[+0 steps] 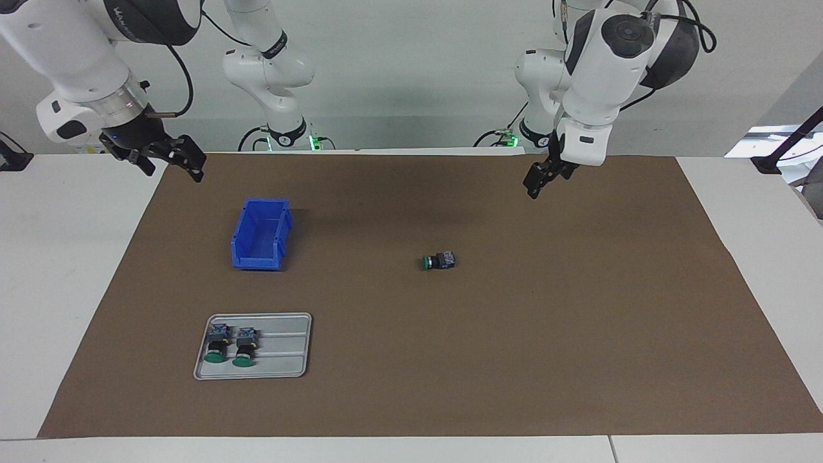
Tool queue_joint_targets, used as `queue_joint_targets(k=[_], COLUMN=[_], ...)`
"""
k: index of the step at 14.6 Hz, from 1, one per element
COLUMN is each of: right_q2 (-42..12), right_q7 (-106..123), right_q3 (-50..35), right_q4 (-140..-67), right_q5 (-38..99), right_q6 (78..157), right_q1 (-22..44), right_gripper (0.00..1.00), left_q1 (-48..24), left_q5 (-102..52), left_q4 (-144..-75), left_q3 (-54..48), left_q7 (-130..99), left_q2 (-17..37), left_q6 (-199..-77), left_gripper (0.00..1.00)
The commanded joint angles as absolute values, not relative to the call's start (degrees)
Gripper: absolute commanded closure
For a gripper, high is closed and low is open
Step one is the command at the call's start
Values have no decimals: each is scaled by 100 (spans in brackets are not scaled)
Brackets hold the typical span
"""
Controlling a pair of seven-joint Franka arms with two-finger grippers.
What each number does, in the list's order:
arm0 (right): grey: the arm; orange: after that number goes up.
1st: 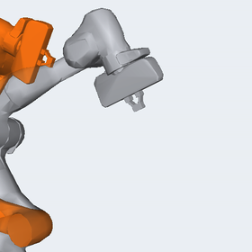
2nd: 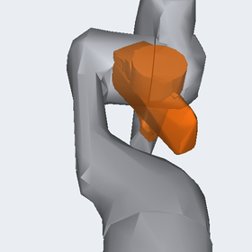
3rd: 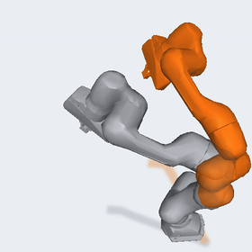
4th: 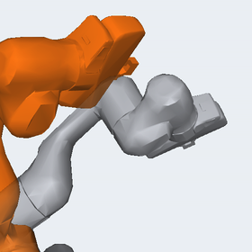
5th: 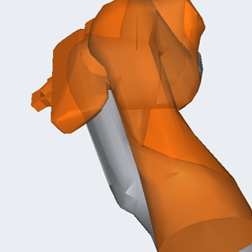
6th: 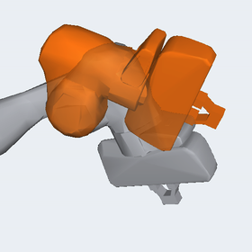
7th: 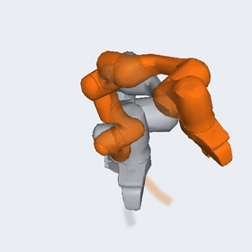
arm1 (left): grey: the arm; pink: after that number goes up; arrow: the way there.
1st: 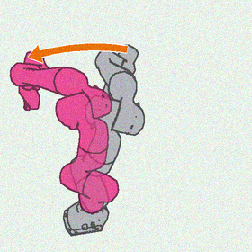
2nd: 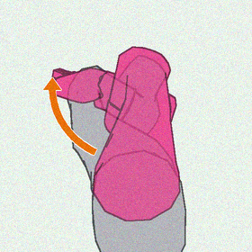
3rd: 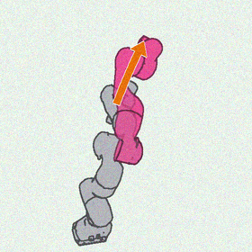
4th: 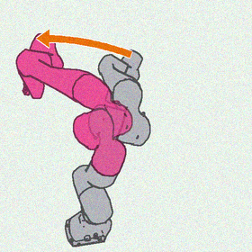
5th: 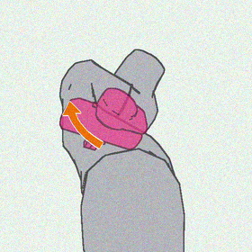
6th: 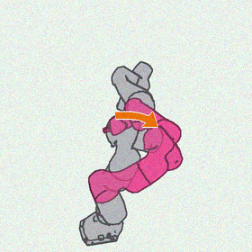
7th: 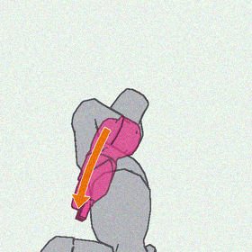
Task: Place and press button with both arms
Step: 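Reach the left gripper over the button on the table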
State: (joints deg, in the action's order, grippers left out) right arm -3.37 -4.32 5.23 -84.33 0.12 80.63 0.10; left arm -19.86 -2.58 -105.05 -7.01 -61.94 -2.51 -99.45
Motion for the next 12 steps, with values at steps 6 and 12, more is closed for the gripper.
queue_joint_targets(k=[6, 12], right_q2=[-88, -97], right_q7=[-246, -281], right_q3=[650, 642], right_q4=[-8666, -8701], right_q5=[-26, -9], right_q6=[7875, 7866], right_q1=[61, 96], right_gripper=[1, 1], left_q1=[-2926, -3296], left_q5=[-299, -273], left_q4=[-10267, -9721], left_q3=[-607, -606], left_q7=[-9569, -11037], left_q2=[851, 1827], left_q6=[-10837, -11170], left_gripper=[1, 1])
